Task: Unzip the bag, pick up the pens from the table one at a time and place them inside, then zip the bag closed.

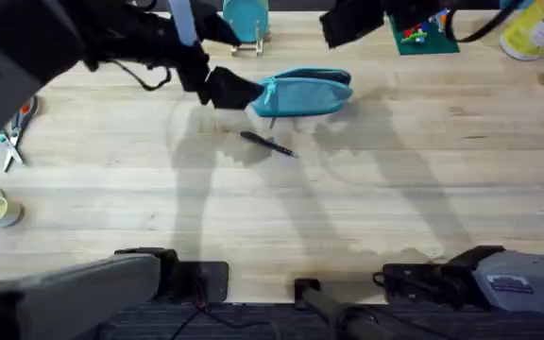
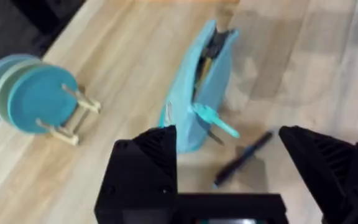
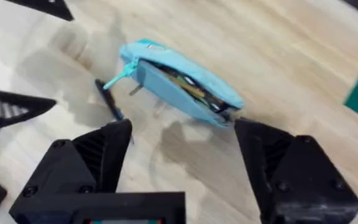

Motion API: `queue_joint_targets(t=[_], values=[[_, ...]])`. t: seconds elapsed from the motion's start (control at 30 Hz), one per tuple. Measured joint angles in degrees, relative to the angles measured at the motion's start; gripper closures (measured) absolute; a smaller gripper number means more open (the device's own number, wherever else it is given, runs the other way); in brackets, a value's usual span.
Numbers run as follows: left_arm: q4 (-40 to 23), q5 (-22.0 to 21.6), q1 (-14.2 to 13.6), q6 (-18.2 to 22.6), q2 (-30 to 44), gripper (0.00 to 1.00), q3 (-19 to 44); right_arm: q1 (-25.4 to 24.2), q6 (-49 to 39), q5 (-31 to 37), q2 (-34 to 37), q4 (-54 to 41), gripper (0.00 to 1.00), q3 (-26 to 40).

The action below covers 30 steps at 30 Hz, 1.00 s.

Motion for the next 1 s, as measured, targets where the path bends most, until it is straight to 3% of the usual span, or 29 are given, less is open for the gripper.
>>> queue_joint_targets(t=[0.2, 0.4, 0.63, 1.0], values=[[-7.8, -3.6, 0.0, -0.3, -4.6, 0.007, 0.0, -0.8, -4.8, -5.9, 6.5, -3.6, 0.007, 3.0], [-12.9, -4.7, 0.0, -0.4, -6.0, 0.008, 0.0, -0.9, -11.7, -9.8, 13.8, -8.9, 0.007, 10.8], [-13.3, -4.9, 0.0, -0.4, -6.0, 0.007, 0.0, -0.9, -16.1, -5.0, 15.3, 0.2, 0.006, 12.1], [-13.2, -4.9, 0.0, -0.3, -6.0, 0.008, 0.0, -0.9, -17.3, -2.9, 15.3, -0.3, 0.005, 12.4]])
